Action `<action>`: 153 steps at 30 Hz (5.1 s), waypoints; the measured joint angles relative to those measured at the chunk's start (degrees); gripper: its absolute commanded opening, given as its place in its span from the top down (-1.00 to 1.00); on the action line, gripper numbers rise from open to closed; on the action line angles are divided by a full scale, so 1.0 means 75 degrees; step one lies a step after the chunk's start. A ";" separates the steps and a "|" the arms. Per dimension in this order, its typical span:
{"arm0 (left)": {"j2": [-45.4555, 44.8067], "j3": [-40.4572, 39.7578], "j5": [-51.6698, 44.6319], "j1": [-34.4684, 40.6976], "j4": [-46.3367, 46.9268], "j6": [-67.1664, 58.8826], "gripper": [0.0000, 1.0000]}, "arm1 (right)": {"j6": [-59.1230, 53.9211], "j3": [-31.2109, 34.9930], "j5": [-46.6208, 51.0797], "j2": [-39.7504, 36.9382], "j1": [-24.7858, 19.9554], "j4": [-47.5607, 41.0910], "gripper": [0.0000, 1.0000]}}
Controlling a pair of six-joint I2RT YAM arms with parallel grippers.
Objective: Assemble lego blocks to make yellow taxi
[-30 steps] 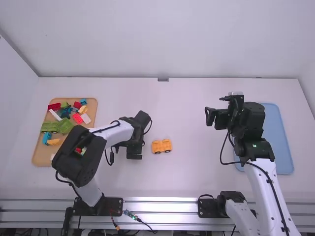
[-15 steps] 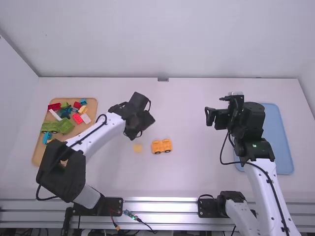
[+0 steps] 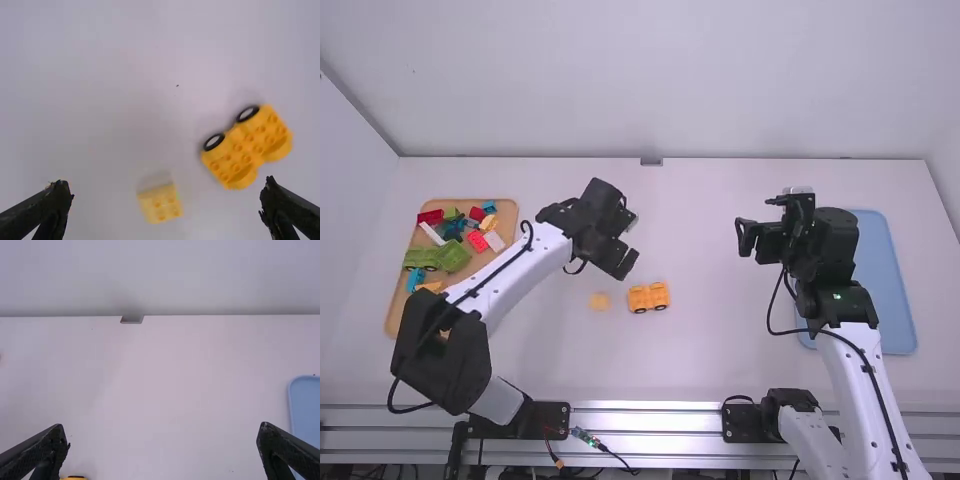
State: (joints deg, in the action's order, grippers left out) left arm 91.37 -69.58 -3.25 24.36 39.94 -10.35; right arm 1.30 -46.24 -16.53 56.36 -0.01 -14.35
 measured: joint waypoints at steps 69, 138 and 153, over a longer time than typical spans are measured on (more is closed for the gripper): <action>0.1979 0.3672 -0.6146 -0.3177 -0.3585 -1.0608 -0.39 | -0.7487 0.1445 -0.5065 0.6741 0.2369 0.4030 -0.99; 0.0382 0.4421 -0.5222 -0.1139 -0.6682 -0.5409 0.96 | -0.7361 0.0860 -0.5657 0.8530 0.2602 0.5683 0.15; 0.0746 0.4418 -0.5610 -0.1110 -0.6758 -0.5657 0.96 | -0.6694 0.0793 -0.5450 0.8530 0.2600 0.5770 0.41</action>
State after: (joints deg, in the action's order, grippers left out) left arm 96.97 -36.45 -45.32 16.03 -10.74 -52.77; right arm -48.90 -40.29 -57.41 120.33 19.49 28.93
